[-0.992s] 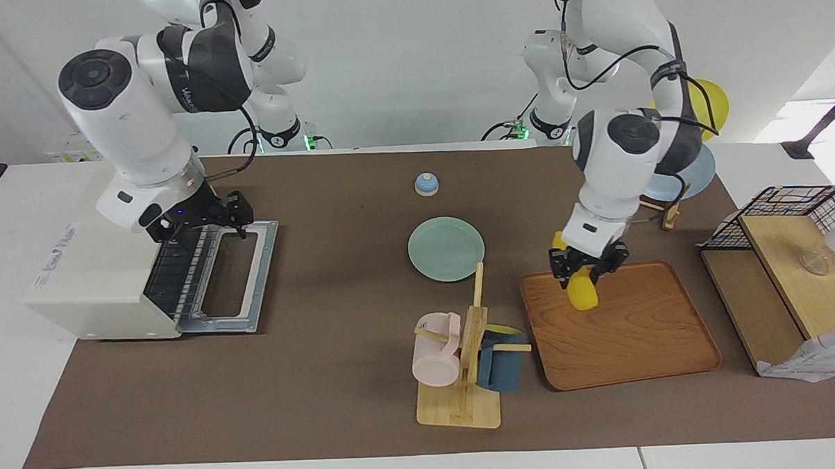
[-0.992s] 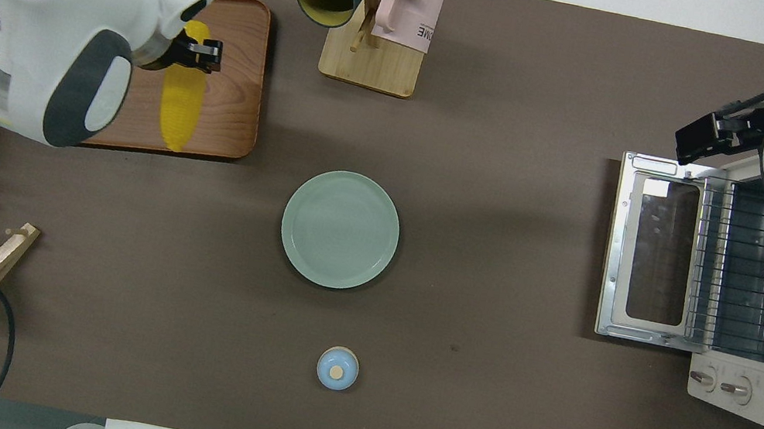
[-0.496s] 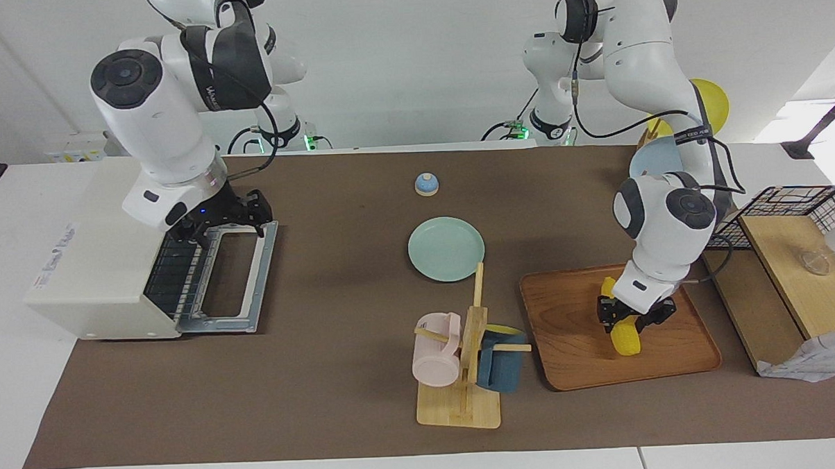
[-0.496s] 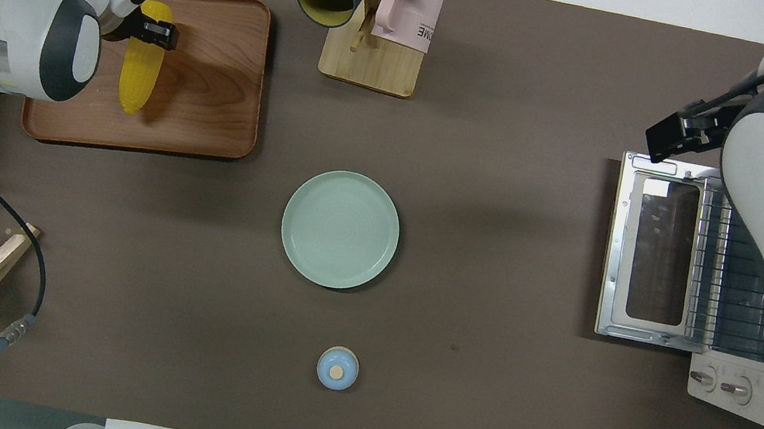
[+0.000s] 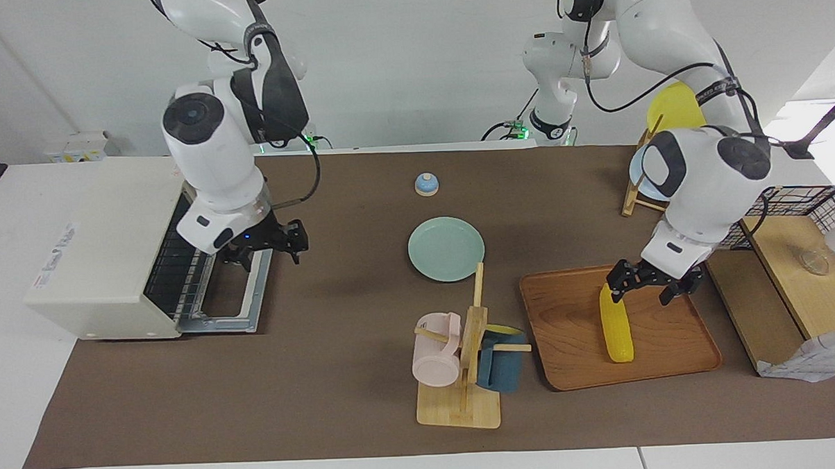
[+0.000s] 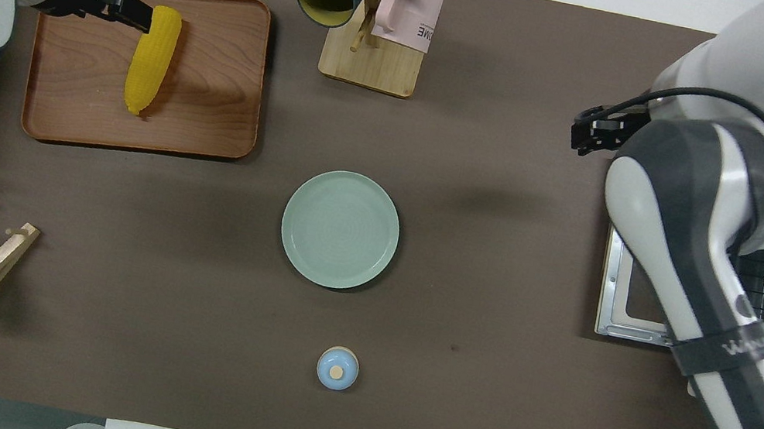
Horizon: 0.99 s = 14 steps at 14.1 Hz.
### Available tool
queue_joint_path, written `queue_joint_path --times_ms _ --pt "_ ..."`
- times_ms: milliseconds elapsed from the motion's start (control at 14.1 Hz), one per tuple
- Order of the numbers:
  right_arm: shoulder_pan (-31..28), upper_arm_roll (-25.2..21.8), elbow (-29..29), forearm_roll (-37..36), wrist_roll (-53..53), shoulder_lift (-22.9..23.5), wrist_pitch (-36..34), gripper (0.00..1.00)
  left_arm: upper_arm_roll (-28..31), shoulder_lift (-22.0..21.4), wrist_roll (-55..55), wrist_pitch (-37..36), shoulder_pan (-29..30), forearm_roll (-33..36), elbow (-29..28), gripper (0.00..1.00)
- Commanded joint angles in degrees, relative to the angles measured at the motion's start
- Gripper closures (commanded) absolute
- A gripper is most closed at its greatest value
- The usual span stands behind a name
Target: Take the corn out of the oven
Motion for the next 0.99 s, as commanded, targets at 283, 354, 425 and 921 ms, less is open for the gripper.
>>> queue_joint_path --times_ms 283,354,425,921 --pt "-0.93 0.15 -24.98 -7.14 6.02 -3.31 18.92 1.00 2.31 -4.48 0.65 -9.40 0.45 -1.02 1.97 0.00" --pt "-0.85 0.06 -26.30 -7.94 7.95 -3.57 18.84 1.00 2.31 -4.66 0.65 -9.48 0.45 -1.02 1.97 0.00" --pt "-0.76 0.06 -26.84 -8.91 8.93 -4.10 18.23 1.00 2.23 -4.66 0.65 -9.49 0.45 -1.02 1.79 0.00" --pt "-1.11 -0.03 -28.24 -23.13 17.18 -3.84 14.62 1.00 2.22 -5.36 0.65 -10.89 0.01 -1.02 1.70 0.00"
